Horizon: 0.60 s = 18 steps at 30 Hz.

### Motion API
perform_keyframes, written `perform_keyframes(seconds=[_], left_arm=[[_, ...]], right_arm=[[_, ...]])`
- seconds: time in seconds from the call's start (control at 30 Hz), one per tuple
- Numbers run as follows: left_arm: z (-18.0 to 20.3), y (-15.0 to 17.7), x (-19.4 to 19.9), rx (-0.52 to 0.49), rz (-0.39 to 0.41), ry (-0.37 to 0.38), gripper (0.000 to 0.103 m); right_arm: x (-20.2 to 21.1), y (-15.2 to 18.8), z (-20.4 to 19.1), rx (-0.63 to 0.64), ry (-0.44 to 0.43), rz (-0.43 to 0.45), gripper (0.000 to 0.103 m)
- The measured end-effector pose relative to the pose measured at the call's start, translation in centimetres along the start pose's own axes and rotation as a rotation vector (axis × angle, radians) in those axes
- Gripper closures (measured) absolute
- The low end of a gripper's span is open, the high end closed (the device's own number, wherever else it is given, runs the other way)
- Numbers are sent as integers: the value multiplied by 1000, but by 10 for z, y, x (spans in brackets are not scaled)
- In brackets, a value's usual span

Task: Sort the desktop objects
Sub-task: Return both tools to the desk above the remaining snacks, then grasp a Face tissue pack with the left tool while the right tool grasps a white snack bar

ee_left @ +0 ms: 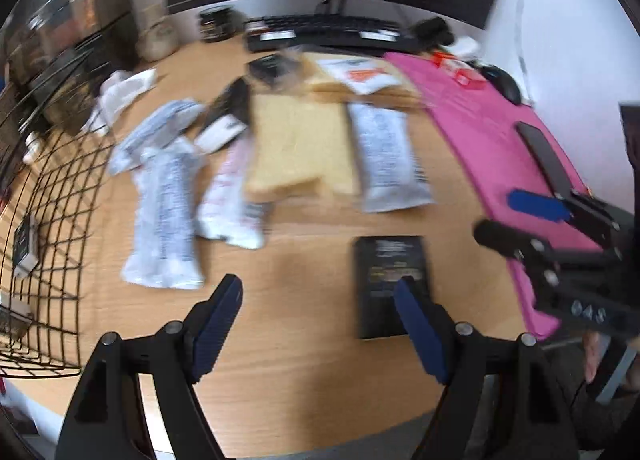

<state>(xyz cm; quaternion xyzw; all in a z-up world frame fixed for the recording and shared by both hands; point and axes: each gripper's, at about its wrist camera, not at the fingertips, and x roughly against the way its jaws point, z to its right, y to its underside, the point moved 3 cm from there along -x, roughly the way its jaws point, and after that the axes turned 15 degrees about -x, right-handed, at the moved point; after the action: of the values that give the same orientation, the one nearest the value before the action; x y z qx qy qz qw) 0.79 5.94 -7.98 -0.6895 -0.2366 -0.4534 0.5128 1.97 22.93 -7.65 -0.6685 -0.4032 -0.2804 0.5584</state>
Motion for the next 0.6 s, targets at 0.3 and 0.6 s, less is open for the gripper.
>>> perform_keyframes(seconds=[0.3,0.6], left_arm=[[26,-9,-22,-56,-11,20,22],[22,-7,-33,-72,-8,-4,36]], right_arm=[[2,1,17,-28,-10,-7,40],[-8,4,15,-34,-18,-28,40]])
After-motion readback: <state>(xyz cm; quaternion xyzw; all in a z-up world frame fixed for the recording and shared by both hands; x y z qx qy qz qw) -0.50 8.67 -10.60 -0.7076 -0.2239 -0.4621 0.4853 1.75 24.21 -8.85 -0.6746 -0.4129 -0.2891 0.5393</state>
